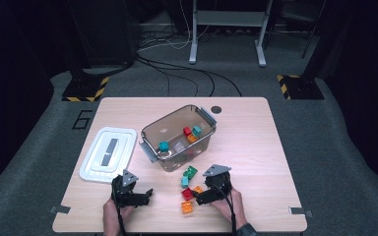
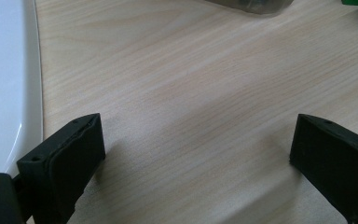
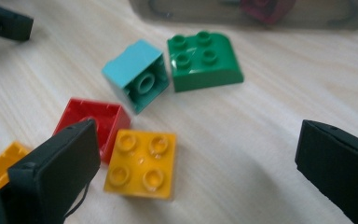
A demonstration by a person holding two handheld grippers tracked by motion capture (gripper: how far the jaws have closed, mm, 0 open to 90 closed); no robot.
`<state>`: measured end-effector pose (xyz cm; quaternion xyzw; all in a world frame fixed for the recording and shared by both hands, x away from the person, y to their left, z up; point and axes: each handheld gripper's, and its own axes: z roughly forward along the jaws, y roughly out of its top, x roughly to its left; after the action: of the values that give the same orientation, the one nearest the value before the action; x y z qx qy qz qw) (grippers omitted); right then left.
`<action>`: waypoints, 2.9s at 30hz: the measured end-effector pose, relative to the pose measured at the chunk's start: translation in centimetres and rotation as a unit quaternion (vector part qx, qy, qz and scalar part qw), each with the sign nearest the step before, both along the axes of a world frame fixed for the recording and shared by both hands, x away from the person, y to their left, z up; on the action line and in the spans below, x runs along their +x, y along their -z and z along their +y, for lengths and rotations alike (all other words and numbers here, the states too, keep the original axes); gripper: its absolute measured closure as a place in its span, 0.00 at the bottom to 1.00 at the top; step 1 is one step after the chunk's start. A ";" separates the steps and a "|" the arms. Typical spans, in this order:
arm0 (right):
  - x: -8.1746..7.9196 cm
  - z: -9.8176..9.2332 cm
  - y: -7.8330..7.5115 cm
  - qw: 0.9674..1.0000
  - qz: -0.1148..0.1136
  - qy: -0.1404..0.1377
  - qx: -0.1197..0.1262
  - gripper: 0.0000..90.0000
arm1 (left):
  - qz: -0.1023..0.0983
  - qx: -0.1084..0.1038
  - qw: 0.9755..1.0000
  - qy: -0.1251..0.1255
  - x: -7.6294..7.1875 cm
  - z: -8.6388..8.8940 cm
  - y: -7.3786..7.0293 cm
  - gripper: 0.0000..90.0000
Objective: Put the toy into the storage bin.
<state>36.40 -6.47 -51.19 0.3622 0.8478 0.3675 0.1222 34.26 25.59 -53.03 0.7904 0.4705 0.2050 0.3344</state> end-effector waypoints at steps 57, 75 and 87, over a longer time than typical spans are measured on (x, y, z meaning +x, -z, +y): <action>3.1 -4.3 -1.0 0.992 -0.066 0.103 0.018 0.65 | -0.002 0.001 1.000 -0.003 0.0 0.0 0.0 0.03; 5.1 -5.9 -2.8 0.986 -0.089 0.137 0.023 0.65 | -0.002 0.001 1.000 -0.003 -0.1 0.0 0.0 0.03; 5.8 -6.9 -5.0 0.983 -0.110 0.149 0.017 0.65 | -0.002 0.001 1.000 -0.003 -0.1 0.0 0.0 0.03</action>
<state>42.24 -13.36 -46.21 0.4435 0.7594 0.3973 0.2621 34.21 25.56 -53.03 0.7888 0.4720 0.2085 0.3338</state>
